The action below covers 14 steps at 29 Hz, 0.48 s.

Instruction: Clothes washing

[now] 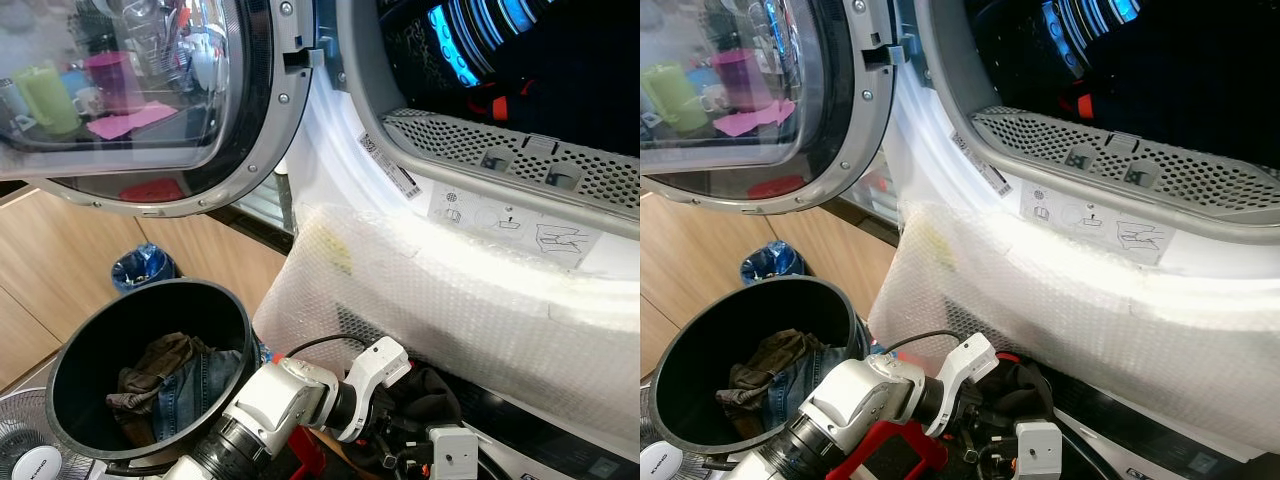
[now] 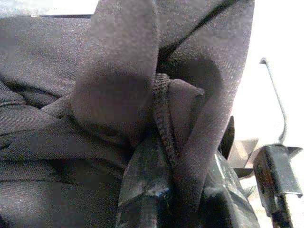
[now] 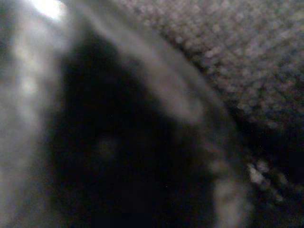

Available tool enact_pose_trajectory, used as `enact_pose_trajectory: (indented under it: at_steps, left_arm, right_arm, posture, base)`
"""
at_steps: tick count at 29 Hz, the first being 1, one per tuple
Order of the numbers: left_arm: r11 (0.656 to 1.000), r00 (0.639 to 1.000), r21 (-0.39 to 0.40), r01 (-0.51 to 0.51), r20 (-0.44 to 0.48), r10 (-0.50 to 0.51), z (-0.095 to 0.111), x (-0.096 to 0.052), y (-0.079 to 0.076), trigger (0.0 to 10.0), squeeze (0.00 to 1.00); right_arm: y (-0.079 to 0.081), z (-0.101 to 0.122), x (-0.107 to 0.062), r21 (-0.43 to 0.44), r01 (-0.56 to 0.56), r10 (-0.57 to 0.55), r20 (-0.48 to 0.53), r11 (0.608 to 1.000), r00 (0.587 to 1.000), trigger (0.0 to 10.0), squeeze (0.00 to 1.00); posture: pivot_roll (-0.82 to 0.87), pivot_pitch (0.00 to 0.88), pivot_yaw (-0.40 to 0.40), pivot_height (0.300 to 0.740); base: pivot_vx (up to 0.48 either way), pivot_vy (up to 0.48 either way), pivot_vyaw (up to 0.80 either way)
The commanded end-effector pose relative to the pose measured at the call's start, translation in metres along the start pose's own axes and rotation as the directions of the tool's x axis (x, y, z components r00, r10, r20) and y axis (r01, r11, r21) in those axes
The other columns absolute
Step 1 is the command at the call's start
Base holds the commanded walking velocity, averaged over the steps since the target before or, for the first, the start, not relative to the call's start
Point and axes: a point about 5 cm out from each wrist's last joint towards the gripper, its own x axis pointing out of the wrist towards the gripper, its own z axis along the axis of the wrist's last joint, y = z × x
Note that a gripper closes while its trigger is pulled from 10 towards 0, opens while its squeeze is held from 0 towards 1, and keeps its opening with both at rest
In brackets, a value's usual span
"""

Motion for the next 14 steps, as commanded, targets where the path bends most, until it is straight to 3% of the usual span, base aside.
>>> enact_pose_trajectory:
  at_steps: [1, 14]
  left_arm:
    - [0.997, 0.998, -0.051, 0.049, -0.036, -0.051, -0.0123, 0.0036, -0.0062, 0.0, 0.0]
    - [0.999, 0.999, -0.039, 0.035, -0.037, -0.037, -0.0144, -0.0018, -0.0074, 0.0, 0.0]
  right_arm:
    - [-0.0142, 0.0099, 0.0054, 0.039, 0.104, -0.106, 0.051, 0.994, 0.993, 0.0, 0.0]
    - [-0.0129, 0.0129, -0.0015, 0.078, 0.104, -0.112, 0.098, 0.992, 0.989, 0.0, 0.0]
  posture:
    - [0.06, 0.077, 0.115, 0.74]
    - [0.04, 0.064, 0.116, 0.74]
  base:
    - [0.0, 0.0, 0.0]
    - [0.0, 0.0, 0.0]
